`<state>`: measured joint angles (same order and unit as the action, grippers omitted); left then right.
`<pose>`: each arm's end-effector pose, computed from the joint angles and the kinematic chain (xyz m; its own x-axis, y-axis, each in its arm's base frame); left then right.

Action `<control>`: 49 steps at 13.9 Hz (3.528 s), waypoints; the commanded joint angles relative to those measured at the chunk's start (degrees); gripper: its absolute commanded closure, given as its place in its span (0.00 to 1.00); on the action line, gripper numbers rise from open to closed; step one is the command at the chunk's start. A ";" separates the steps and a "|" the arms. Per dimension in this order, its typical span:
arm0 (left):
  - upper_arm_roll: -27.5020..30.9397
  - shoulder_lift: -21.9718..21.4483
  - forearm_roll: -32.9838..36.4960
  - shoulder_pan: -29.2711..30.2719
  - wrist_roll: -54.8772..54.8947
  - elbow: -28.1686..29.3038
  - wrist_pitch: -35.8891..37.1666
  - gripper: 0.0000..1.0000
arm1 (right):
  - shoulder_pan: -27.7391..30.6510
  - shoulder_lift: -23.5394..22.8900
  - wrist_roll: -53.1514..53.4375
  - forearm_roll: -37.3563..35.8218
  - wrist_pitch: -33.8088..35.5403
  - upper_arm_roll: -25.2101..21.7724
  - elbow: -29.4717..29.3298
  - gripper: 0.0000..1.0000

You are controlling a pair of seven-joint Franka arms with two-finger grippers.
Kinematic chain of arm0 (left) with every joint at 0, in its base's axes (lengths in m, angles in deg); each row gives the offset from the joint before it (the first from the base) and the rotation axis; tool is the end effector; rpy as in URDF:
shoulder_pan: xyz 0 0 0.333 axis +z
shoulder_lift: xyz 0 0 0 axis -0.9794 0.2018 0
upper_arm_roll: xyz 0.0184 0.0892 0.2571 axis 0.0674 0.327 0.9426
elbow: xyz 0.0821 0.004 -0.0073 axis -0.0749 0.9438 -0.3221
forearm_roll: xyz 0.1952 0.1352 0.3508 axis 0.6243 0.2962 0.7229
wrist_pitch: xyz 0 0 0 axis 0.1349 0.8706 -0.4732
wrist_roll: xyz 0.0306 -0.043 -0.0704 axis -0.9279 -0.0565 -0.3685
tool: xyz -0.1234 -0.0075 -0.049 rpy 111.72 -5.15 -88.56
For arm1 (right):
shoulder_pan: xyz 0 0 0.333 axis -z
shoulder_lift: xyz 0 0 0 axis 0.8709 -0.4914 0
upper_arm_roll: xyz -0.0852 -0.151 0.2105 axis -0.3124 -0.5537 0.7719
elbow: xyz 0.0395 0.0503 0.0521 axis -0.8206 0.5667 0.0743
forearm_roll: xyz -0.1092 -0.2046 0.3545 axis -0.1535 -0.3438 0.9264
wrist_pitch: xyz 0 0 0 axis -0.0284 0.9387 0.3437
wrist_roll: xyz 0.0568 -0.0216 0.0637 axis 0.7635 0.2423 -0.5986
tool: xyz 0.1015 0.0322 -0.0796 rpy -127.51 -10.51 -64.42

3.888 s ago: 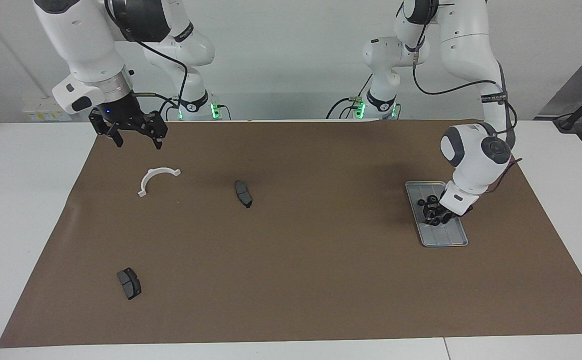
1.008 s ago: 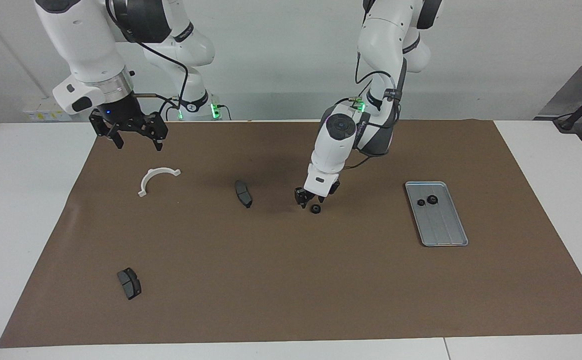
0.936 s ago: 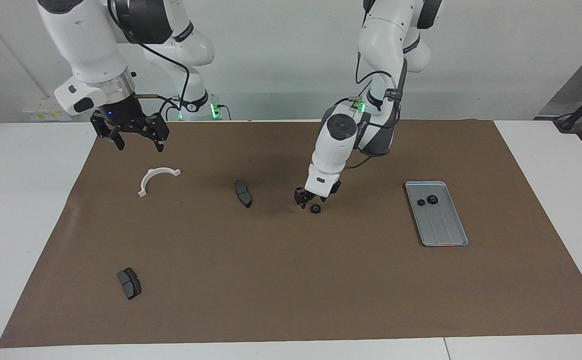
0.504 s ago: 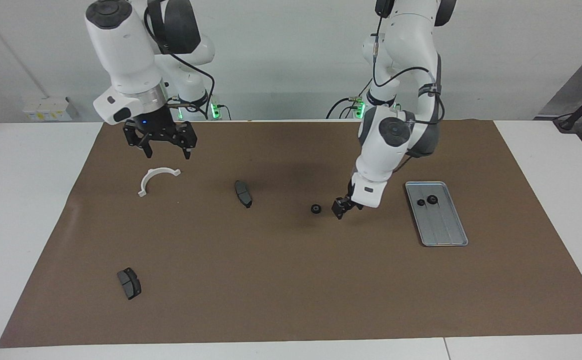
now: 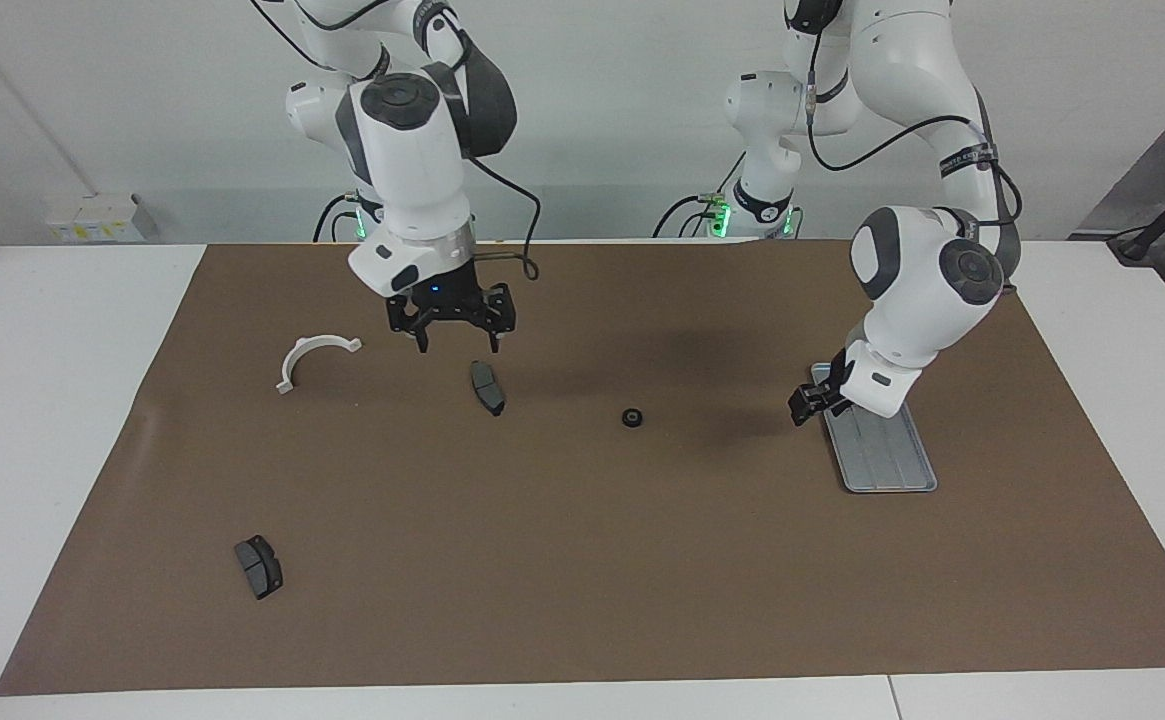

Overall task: Place bearing gear from tray to pile
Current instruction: 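Set the bearing at center with the left gripper while the right gripper approaches, then grasp the bearing with the right gripper while the left gripper returns, then lift a bearing with the left gripper while the right gripper carries another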

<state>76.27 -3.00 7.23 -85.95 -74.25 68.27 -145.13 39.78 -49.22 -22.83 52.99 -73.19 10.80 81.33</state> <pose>0.6303 -0.0791 0.2978 0.9875 0.1157 -0.1069 0.1265 -0.9869 0.1004 0.5895 0.2690 0.4096 0.9941 -0.0584 0.0910 -0.0554 -0.9979 -0.0349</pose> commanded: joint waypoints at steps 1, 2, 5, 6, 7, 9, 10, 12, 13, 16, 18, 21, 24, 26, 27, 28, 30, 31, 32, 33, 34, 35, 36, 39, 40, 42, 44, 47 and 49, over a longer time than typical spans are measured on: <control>-0.16 -1.83 -0.05 2.22 6.22 4.77 -1.47 0.33 | -3.64 -5.53 4.52 -0.69 -5.44 -0.04 -1.94 0.00; -0.16 -1.83 0.03 2.49 6.49 6.26 -2.87 0.35 | -5.13 -7.55 5.58 -0.78 -6.77 -0.13 -2.81 0.00; -0.07 -2.27 2.14 4.07 6.50 9.69 -5.26 0.38 | -7.42 -11.60 8.92 -2.54 -9.41 -0.04 -3.87 0.00; -0.07 -2.79 2.14 4.34 6.50 10.57 -5.35 0.39 | -9.43 -13.62 9.89 -2.36 -10.11 -0.04 -4.40 0.00; -0.07 -2.88 2.23 4.95 6.50 11.28 -5.52 0.40 | -10.67 -15.99 10.68 -2.88 -10.90 -0.13 -5.45 0.00; -0.07 -2.97 2.23 5.30 6.50 12.33 -6.14 0.40 | -11.82 -20.82 14.62 -5.78 -11.26 -0.04 -9.13 0.00; -0.07 -2.89 2.23 5.31 6.50 12.69 -6.49 0.40 | -11.83 -21.71 16.30 -6.40 -11.35 -0.04 -9.84 0.00; -0.07 -2.89 2.23 5.31 6.41 13.74 -7.63 0.40 | -12.09 -23.04 17.62 -6.40 -12.39 -0.04 -9.94 0.00; -0.07 -2.97 2.23 5.31 6.41 14.70 -8.42 0.41 | -13.31 -23.82 18.59 -6.40 -13.36 -0.04 -9.94 0.00; -0.07 -2.97 2.23 5.30 6.50 15.77 -9.30 0.45 | -14.38 -24.80 19.56 -5.79 -17.06 -0.04 -9.94 0.00; -0.07 -3.23 2.23 5.22 6.50 16.12 -9.30 0.49 | -14.64 -24.62 20.09 -5.70 -18.81 -0.04 -8.55 0.00; -0.07 -3.32 2.23 5.31 6.50 16.47 -9.30 0.54 | -14.55 -24.54 19.74 -6.14 -20.58 -0.04 -6.69 0.00; -0.07 -3.32 2.23 5.39 6.50 16.64 -9.30 0.58 | -14.64 -24.62 19.65 -6.14 -22.25 -0.04 -6.08 0.07; -0.07 -3.32 2.23 5.39 6.50 16.73 -9.30 0.62 | -14.64 -24.62 19.65 -6.23 -22.51 -0.04 -5.81 0.18; -0.07 -3.32 2.23 5.39 6.50 16.73 -9.30 0.64 | -14.73 -24.62 19.65 -6.23 -23.03 -0.04 -5.20 0.20; -0.07 -3.32 2.23 5.39 6.50 16.73 -9.30 0.67 | -14.73 -24.62 19.65 -6.32 -23.82 -0.04 -4.85 0.21; -0.07 -3.32 2.23 5.39 6.41 16.73 -9.39 0.71 | -14.73 -24.62 19.56 -6.32 -24.18 -0.04 -4.75 0.22; -0.07 -3.24 2.23 5.39 6.41 16.65 -9.39 0.74 | -14.73 -24.62 19.56 -6.32 -24.18 -0.04 -4.75 0.23; -0.07 -3.24 2.23 5.39 6.41 16.56 -9.39 0.77 | -14.81 -24.62 19.56 -6.32 -24.18 -0.04 -4.75 0.26; -0.07 -3.15 2.23 5.39 6.41 16.38 -9.30 0.82 | -14.73 -24.62 19.56 -6.32 -24.18 -0.04 -4.84 0.31; -0.07 -3.15 2.23 5.39 6.41 16.21 -9.30 0.85 | -14.81 -24.62 19.56 -6.32 -24.09 -0.04 -4.84 0.39; -0.07 -3.06 2.23 5.39 6.41 16.12 -9.30 0.87 | -14.82 -24.54 19.56 -6.32 -23.92 -0.04 -4.84 0.47; -0.07 -3.06 2.23 5.39 6.41 15.94 -9.30 0.90 | -14.82 -24.54 19.56 -6.32 -23.83 -0.04 -4.84 0.56; -0.07 -2.88 2.23 5.39 6.41 13.67 -8.25 0.96 | -14.82 -24.54 19.48 -6.49 -23.39 -0.04 -5.28 0.74; -0.07 -3.06 2.23 5.39 6.41 12.61 -7.47 0.98 | -14.73 -24.45 19.48 -6.49 -23.22 -0.04 -5.54 0.79; -0.07 -2.97 2.23 5.39 6.06 8.67 -3.87 0.98 | -14.55 -24.36 19.65 -7.45 -23.13 -0.13 -5.63 0.82; -0.07 -3.50 2.23 5.39 5.88 4.71 0.69 0.98 | -13.94 -23.49 19.57 -7.55 -22.87 -0.22 -5.46 0.86; -0.16 -3.68 2.14 5.31 3.87 -0.66 6.86 0.98 | -11.23 -18.84 18.34 -7.55 -19.27 -0.57 -3.62 0.95; -0.85 -4.29 1.97 4.17 -0.95 -0.85 7.40 0.98 | -7.63 -12.79 15.01 -7.55 -18.91 -0.48 1.37 0.96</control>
<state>76.13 -6.82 9.08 -80.97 -71.09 68.19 -139.53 28.20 -69.49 -5.16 46.37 -92.89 9.51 76.11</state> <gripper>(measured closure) 0.753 0.648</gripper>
